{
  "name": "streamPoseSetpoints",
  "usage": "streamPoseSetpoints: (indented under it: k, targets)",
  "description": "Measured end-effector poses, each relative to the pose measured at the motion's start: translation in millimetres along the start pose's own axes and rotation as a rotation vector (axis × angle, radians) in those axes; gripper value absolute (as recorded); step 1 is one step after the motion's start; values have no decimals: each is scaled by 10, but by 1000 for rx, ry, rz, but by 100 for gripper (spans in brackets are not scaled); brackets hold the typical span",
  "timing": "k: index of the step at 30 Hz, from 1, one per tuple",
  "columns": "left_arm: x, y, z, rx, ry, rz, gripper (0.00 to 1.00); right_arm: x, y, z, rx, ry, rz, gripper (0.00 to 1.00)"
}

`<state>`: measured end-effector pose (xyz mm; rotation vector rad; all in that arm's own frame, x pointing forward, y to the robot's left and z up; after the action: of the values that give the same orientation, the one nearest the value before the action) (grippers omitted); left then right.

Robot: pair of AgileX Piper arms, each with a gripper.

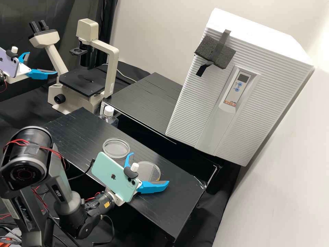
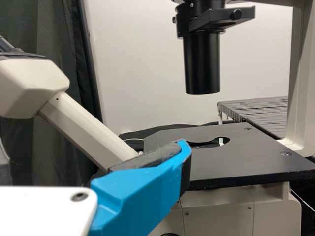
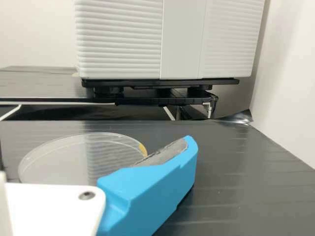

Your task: Close the petri dish lid.

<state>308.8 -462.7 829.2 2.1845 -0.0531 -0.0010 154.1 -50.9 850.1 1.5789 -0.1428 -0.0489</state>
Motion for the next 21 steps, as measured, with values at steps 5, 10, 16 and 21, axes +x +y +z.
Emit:
streamPoseSetpoints:
  k: [5,10,16,21]
  targets:
    - [0,0,0,0,0,0,100,0,-1,1,0,0,0,0]
    - [0,0,0,0,0,0,100,0,0,1,1,-1,0,0]
    - [0,0,0,0,0,0,100,0,5,4,3,-4,6,0]
    - [0,0,0,0,0,0,100,2,14,-8,2,-2,16,0]
